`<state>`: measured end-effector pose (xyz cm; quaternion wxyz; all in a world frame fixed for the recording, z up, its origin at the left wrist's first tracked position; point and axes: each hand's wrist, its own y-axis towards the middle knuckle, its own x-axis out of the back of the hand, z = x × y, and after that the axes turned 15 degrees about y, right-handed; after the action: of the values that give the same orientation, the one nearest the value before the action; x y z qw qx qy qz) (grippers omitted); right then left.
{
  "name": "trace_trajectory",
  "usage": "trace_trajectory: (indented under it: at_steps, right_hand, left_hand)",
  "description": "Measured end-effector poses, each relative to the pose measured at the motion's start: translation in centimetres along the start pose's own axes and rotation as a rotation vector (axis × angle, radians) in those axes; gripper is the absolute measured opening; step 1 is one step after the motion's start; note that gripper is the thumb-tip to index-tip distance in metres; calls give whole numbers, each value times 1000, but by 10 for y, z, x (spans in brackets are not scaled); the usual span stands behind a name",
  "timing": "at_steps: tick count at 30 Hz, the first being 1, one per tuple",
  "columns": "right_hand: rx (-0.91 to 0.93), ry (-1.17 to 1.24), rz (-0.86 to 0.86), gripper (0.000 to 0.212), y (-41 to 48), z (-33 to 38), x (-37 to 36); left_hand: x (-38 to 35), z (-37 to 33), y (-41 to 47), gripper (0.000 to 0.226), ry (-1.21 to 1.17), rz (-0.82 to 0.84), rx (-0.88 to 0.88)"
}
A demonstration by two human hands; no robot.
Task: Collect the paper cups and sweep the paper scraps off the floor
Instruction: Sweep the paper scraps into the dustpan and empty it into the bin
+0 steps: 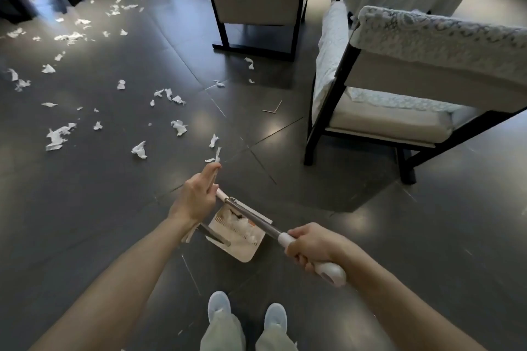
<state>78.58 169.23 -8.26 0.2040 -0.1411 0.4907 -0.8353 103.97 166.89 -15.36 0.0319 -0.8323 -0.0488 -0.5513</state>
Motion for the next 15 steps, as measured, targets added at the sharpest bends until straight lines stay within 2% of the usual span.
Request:
trace_trajectory:
  at_steps: [3,8,15]
  right_hand:
    - [107,-160,40,25,-9,18,-19]
    - [266,-208,103,22,-10,78,-67]
    - [471,-331,176,23,15,151,-182]
  left_hand:
    - [28,17,-9,39,16,-83,58]
    - [88,68,-31,41,23,-233,259]
    - [164,160,-75,38,33,-474,535]
